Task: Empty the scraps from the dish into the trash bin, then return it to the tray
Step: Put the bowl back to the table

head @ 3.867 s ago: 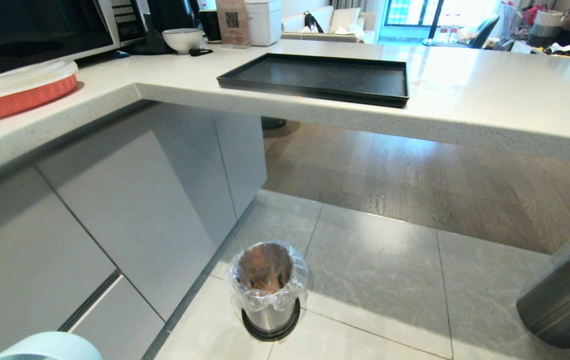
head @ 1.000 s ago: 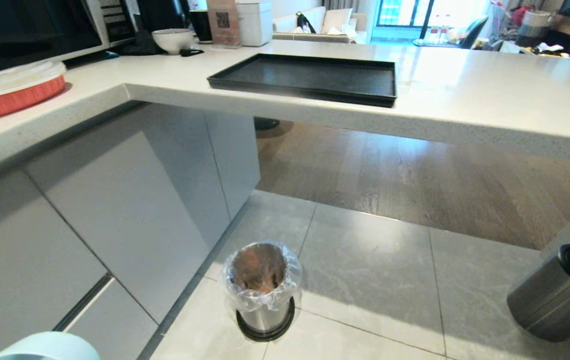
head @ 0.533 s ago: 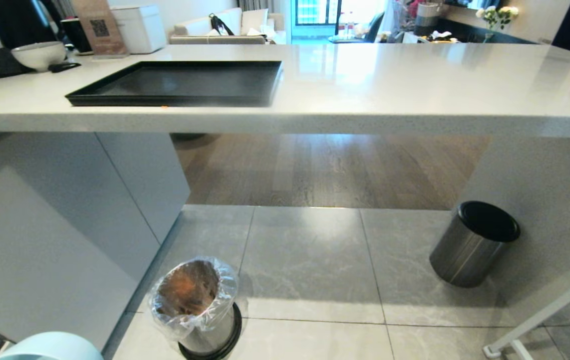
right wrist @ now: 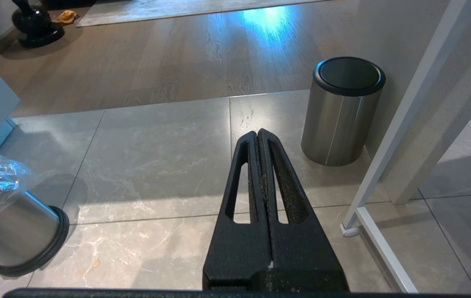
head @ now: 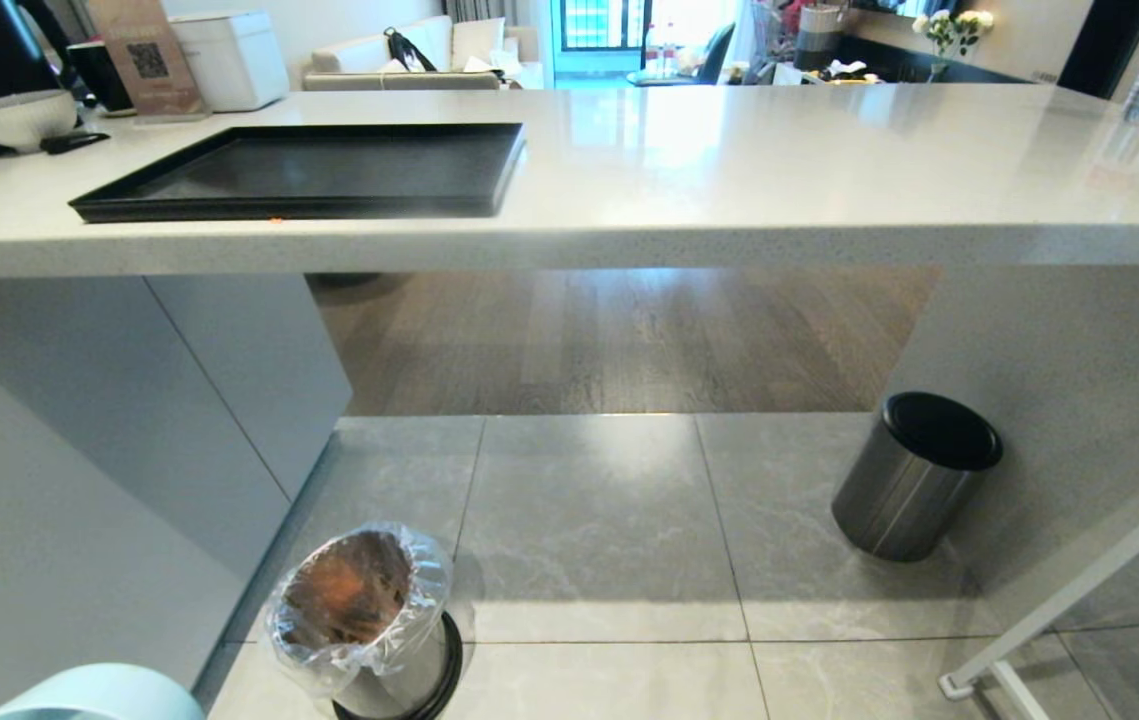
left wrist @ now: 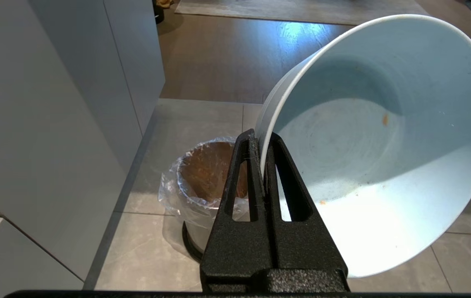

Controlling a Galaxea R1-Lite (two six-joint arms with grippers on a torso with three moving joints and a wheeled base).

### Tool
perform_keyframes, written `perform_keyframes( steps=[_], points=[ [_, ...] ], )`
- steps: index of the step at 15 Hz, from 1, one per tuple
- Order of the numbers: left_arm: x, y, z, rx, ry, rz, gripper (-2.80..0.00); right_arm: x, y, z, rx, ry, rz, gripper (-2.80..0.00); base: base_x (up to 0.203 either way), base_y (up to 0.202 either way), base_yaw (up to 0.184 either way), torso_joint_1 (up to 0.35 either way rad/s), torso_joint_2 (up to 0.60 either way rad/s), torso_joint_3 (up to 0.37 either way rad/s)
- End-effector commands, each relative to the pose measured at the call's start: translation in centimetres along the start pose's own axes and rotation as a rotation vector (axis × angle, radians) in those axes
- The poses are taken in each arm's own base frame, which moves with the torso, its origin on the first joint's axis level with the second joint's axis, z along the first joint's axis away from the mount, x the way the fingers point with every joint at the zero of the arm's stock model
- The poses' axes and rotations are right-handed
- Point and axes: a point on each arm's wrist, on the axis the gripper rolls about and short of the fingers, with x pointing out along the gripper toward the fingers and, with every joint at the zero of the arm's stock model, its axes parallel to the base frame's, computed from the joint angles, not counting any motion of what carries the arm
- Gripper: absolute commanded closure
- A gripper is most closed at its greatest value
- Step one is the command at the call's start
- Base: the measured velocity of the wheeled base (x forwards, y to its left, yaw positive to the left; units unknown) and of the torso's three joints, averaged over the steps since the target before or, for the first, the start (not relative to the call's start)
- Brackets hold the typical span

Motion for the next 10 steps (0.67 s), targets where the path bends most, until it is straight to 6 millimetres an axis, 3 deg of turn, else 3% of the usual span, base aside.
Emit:
perform_keyframes(
  steps=[1, 10],
  points=[
    [0.0, 0.0, 0.01, -0.001, -0.001, 0.001, 0.0, 0.0, 0.0, -0.02, 0.0, 0.0, 0.001, 0.0, 0.0, 0.0, 0.0, 0.0, 0.0, 0.0],
    [0.0, 0.0, 0.01, -0.001, -0.001, 0.001, 0.0, -0.01, 0.0, 0.02, 0.0, -0.001, 0.001, 0.0, 0.0, 0.0, 0.0, 0.0, 0.0, 0.0]
  ],
)
